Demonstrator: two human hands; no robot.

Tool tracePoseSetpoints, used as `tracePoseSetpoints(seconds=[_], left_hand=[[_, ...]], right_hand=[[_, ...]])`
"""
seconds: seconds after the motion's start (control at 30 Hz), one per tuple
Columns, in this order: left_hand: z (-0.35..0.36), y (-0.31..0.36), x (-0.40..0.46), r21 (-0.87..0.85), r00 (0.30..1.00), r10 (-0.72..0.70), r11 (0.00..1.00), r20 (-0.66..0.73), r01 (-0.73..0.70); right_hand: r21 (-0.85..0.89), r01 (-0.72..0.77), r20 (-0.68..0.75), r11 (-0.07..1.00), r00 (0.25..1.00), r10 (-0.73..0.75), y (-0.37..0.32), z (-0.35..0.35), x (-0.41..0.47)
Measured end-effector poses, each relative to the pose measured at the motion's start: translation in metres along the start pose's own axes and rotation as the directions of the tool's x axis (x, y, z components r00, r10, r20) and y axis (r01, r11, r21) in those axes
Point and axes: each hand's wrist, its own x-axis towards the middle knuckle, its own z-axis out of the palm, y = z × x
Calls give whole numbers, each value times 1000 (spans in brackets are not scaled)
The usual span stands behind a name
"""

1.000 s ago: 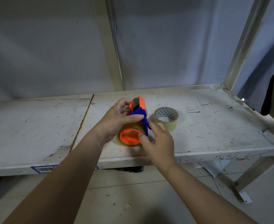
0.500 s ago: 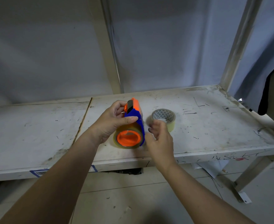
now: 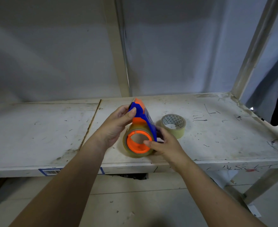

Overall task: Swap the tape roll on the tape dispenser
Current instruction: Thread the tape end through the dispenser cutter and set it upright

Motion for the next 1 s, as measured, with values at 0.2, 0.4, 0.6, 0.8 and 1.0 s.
tracePoseSetpoints(seconds=[0.2, 0.4, 0.6, 0.8, 1.0], left_hand=[[11, -3, -13, 84, 968, -55, 993, -246, 78], [23, -37, -38, -120, 862, -248, 969, -443, 217], [26, -53, -43, -175, 797, -263, 964, -544, 199], [22, -57, -35, -119, 764, -259, 965, -591, 235], [23, -60, -30, 17, 775, -157, 977, -612, 211]], right_hand=[[-117, 50, -235, 992, 969, -77, 1, 10, 1], [-107, -165, -276, 980, 952, 130, -3, 21, 2], [-250, -240, -279, 938, 946, 168, -10, 33, 9], [-429, -257, -311, 866, 942, 126, -7, 48, 24], [-664, -308, -354, 682, 932, 76, 2, 48, 27]])
